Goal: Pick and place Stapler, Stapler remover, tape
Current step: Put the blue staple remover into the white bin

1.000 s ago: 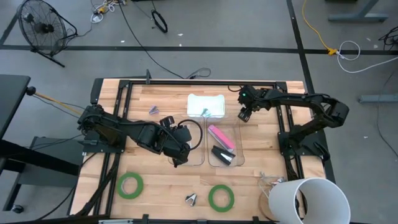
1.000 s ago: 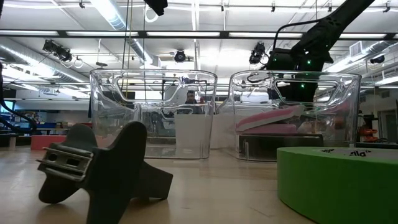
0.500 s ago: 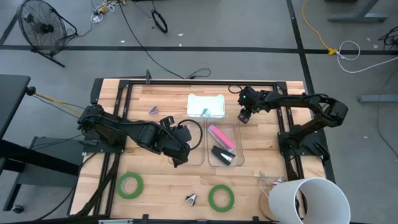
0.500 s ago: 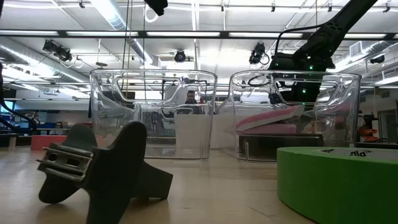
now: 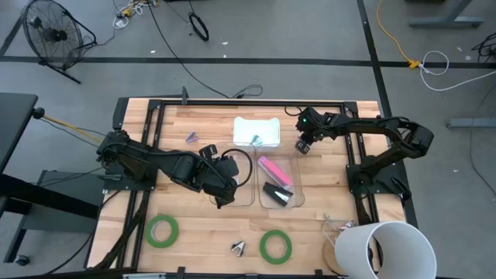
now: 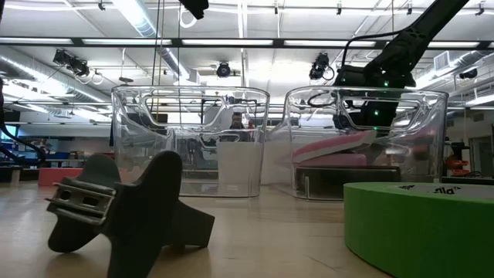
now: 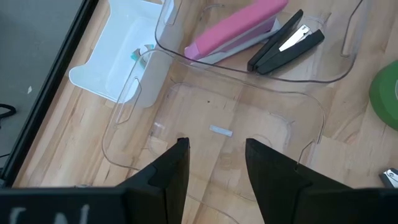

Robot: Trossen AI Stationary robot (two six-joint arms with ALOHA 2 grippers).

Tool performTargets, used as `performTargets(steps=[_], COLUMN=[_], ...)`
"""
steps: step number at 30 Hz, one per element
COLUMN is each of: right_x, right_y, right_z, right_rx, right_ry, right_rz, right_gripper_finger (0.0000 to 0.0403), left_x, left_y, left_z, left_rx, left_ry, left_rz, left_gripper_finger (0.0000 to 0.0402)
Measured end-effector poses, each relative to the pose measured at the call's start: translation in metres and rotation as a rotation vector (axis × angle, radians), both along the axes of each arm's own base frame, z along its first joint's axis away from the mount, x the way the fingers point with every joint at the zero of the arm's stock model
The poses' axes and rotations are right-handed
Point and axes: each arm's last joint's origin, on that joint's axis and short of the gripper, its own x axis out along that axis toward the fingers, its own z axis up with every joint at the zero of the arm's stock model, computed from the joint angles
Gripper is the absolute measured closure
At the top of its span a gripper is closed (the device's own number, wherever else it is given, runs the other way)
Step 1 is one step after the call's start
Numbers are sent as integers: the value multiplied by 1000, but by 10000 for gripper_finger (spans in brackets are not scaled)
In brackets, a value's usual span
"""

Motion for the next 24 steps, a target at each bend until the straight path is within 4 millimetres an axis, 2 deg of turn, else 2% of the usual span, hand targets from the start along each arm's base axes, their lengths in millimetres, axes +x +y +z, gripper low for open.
performTargets(steps=[2,15,20,24], right_x=[0,-6,-16,-20], right_y=[0,-5,-6,-5], right_z=[0,4,19,46], right_rx=[0,-16,-48,-85], right_ry=[-4,6,-13,-59], right_rz=[5,-3,-30,-33], right_gripper_finger=[392,401,403,402], left_x=[0,0,0,0], left_y=[0,0,0,0], left_z=[0,0,0,0], left_rx=[0,-9,-9,-9], left_ry=[0,-7,-7,-7], left_rz=[0,15,15,14], left_gripper_finger=[241,241,241,241])
